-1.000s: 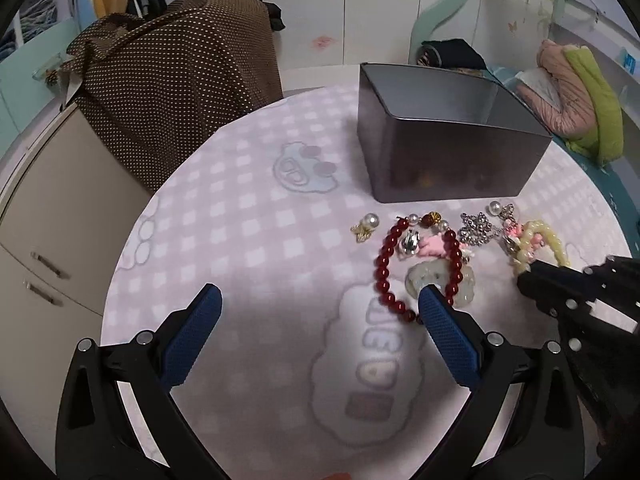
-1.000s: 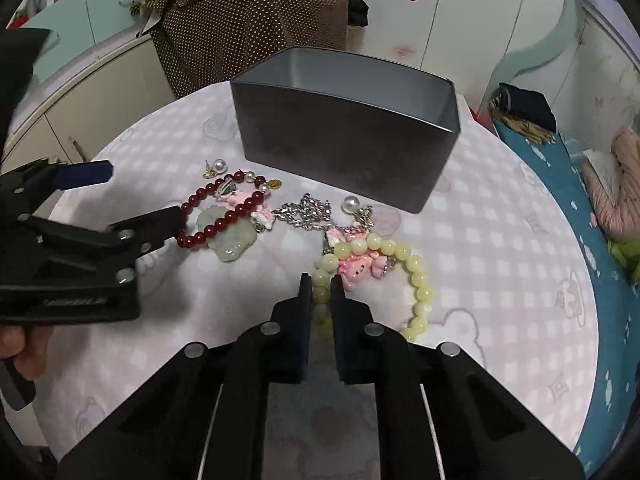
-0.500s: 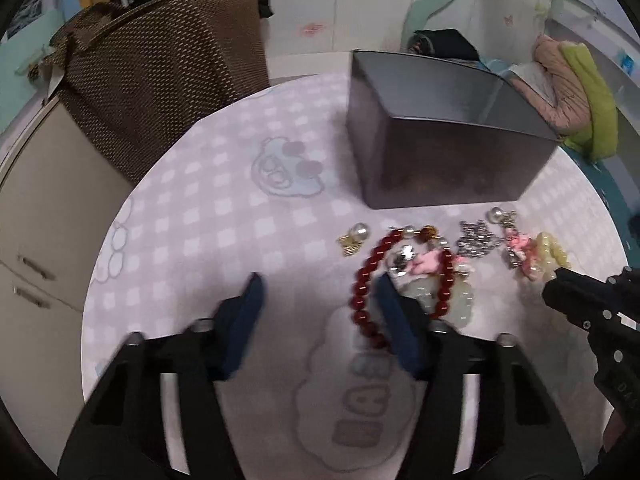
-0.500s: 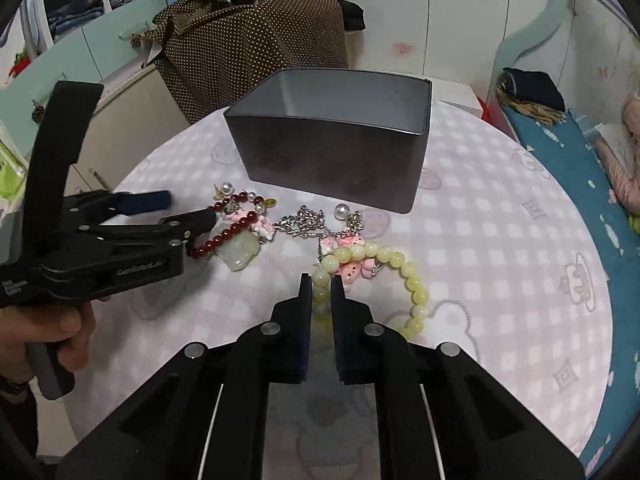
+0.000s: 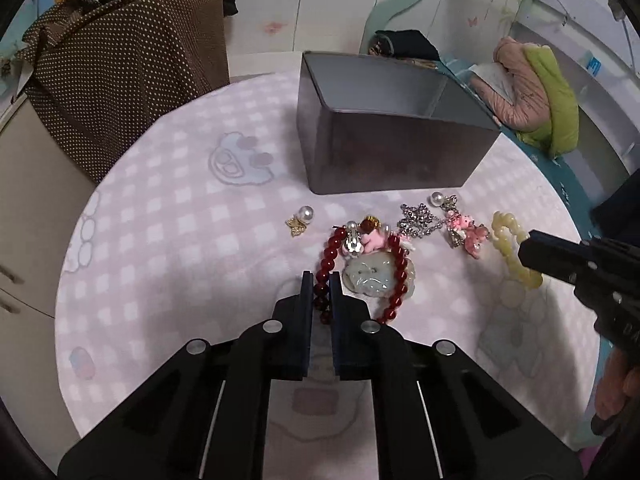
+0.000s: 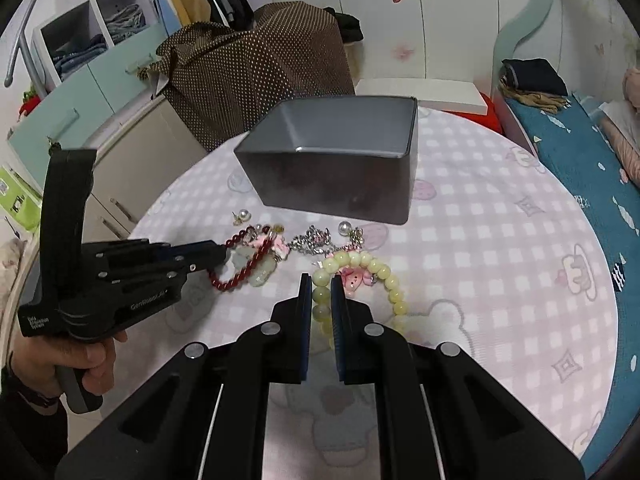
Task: Organize jewelry
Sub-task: 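Grasp the pale yellow bead bracelet with the right tool while the left grasps the red bead bracelet, then carry both bracelets into the grey metal box and open both tools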
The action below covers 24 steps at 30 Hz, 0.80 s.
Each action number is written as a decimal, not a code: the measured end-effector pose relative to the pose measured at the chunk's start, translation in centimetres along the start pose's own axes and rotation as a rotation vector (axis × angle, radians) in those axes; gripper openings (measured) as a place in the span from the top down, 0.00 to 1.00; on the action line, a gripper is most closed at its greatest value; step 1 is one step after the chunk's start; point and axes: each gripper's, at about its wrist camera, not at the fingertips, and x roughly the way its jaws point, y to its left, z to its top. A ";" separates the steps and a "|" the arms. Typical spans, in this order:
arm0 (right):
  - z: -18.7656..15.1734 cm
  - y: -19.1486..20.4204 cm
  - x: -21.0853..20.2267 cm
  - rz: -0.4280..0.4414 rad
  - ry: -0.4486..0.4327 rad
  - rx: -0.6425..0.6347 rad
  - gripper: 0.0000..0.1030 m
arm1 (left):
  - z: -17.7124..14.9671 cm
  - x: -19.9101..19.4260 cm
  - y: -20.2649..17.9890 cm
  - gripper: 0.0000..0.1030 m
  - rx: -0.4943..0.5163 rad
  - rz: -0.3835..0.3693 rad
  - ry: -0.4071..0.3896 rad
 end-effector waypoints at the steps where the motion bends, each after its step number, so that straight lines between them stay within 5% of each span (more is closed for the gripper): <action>1: 0.1 0.0 -0.2 0.007 -0.006 0.005 0.92 | -0.2 -0.6 -0.2 0.93 0.000 0.000 -0.011; 15: 3.0 -0.5 -3.9 0.086 -0.113 0.036 0.92 | 3.0 -8.3 -2.2 0.93 0.098 0.032 -0.190; 24: 9.2 0.4 -6.1 0.084 -0.225 -0.022 0.92 | 8.7 -12.9 -3.4 0.93 0.126 -0.033 -0.326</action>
